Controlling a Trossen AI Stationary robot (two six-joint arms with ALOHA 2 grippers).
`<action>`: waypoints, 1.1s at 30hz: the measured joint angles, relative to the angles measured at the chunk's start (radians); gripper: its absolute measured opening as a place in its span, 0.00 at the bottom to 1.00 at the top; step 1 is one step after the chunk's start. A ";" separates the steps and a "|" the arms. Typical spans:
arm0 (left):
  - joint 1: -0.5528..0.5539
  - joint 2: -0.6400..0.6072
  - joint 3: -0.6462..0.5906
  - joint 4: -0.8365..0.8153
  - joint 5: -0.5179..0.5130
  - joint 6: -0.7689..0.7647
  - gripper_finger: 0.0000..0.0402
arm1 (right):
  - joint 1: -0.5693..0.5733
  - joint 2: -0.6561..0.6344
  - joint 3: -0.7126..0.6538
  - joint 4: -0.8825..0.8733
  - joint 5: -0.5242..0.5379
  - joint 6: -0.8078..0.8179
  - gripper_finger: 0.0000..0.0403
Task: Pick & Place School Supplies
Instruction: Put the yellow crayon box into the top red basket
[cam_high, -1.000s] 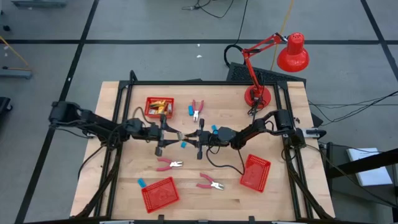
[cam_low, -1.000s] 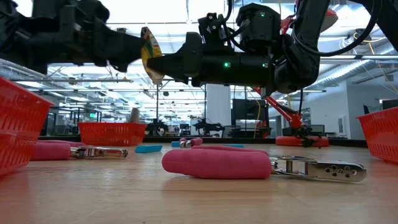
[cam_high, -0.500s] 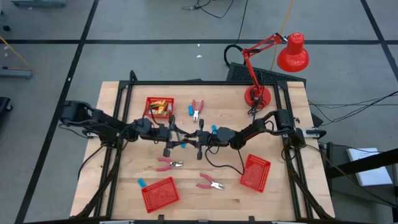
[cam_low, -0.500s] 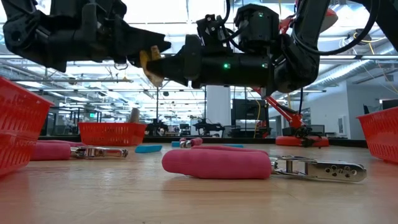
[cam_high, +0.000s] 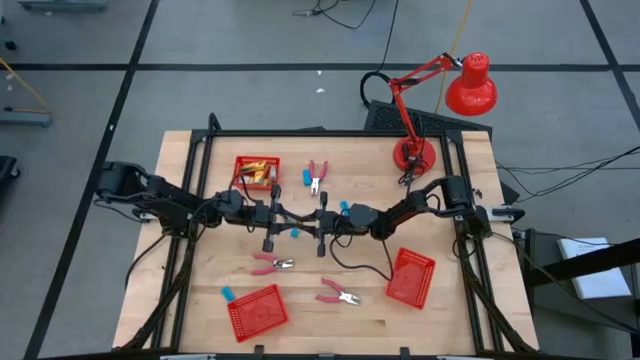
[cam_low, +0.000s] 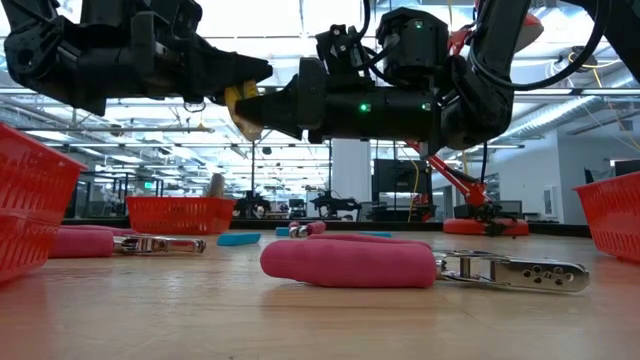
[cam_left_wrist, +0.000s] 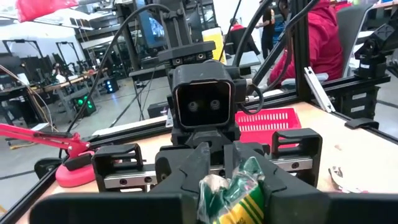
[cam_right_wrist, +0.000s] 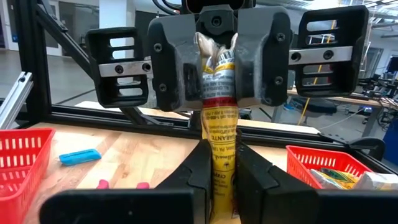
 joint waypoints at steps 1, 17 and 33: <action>0.000 0.000 0.000 0.000 0.000 0.000 0.15 | 0.000 0.000 0.000 0.000 -0.001 0.000 0.07; 0.015 0.000 0.000 -0.037 -0.002 0.009 0.15 | 0.001 -0.146 0.001 -0.447 -0.004 0.042 0.63; 0.272 -0.374 0.000 -0.685 -0.294 0.064 0.15 | 0.007 -0.255 0.001 -0.853 0.022 0.082 0.62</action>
